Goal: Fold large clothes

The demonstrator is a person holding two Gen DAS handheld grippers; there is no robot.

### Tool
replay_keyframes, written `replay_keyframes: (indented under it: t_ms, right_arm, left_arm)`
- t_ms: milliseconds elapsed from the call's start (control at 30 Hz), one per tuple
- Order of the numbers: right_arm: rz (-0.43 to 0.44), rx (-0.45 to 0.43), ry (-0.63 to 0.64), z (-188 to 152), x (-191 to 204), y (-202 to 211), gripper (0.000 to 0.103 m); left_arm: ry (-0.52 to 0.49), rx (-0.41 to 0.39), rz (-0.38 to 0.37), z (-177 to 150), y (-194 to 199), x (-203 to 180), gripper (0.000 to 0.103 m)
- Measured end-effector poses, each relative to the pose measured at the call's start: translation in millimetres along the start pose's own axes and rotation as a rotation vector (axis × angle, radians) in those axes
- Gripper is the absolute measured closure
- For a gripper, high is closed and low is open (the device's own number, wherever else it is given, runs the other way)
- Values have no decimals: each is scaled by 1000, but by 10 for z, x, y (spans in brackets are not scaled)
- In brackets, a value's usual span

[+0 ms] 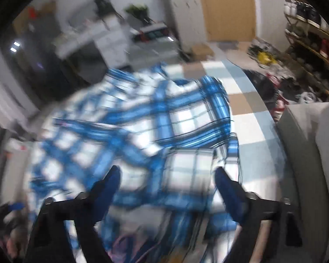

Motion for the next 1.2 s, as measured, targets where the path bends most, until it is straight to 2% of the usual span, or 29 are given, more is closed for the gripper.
replay_keyframes:
  t_ms: [33,67,100,133,200,233,367,400,467,533,567,600,633,667,700,733,800,900,933,1033,1067,1133,1200]
  right_arm:
    - [-18,37,13,17,19,-132,25]
    - [-35,93,33,11,61,-307,38]
    - [-50,125,54,-14,78,-405,63]
    - [-71,142,80,-32,119,-466,76]
    - [-107,91,150,-44,236,-421,92]
    - [-125,61,168,-19,260,-372,97]
    - [-139,-103,226,181,357,-7,98]
    - [-177,-163,231,279,360,99,98]
    - [-230,-208,225,428,345,120,98]
    - [-301,-194,217,536,300,-59,96]
    - [-327,-168,216,539,265,-156,86]
    - [-351,-69,228,504,224,-403,74]
    - [-336,12,233,443,214,-565,73]
    - [-308,52,217,389,175,-643,73]
    - [-275,57,189,315,127,-624,69]
    - [-254,54,162,237,79,-543,65]
    - [-191,22,112,32,-10,-252,45]
    - [-59,-37,95,-501,-134,379,22]
    - [-39,-41,101,-609,-155,500,21]
    - [-10,-37,110,-1272,-263,916,11]
    - [-2,-24,108,-1462,-292,967,11]
    - [-4,14,110,-1628,-321,932,11]
    - [1,49,140,-1837,-291,865,13]
  left_arm:
    - [0,14,23,-78,-30,3,18]
    - [-1,27,37,-90,3,106,18]
    - [0,27,45,-137,6,100,18]
    - [2,16,61,-190,32,92,18]
    - [-3,6,80,-245,77,91,18]
    - [-11,0,86,-276,115,85,18]
    - [-13,-14,110,-386,194,133,18]
    - [-14,-13,108,-421,208,149,18]
    - [-17,-5,131,-426,200,220,18]
    - [-28,-1,143,-465,207,192,18]
    - [-28,3,144,-487,217,192,18]
    - [-30,5,142,-518,242,184,18]
    - [-35,1,138,-555,281,178,18]
    - [-36,-2,141,-572,305,176,18]
    - [-36,-5,149,-607,344,175,18]
    - [-33,-4,146,-646,372,177,18]
    - [-16,-1,137,-747,431,206,18]
    - [14,12,107,-933,477,274,18]
    - [27,16,98,-1000,491,293,18]
    - [50,9,52,-1141,529,341,19]
    - [57,2,39,-1164,542,350,19]
    - [57,-18,28,-1201,571,348,19]
    - [43,-21,35,-1195,591,322,31]
Point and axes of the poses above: each gripper's, at about its wrist camera, not at the fingertips, and y roughly against the way its jaws point, x to its left, z to its top, the point moved 2 cm from there along -y, roughly the way its jaws point, and after that the axes turned 9 degrees about -z, right-handed, at the moved point
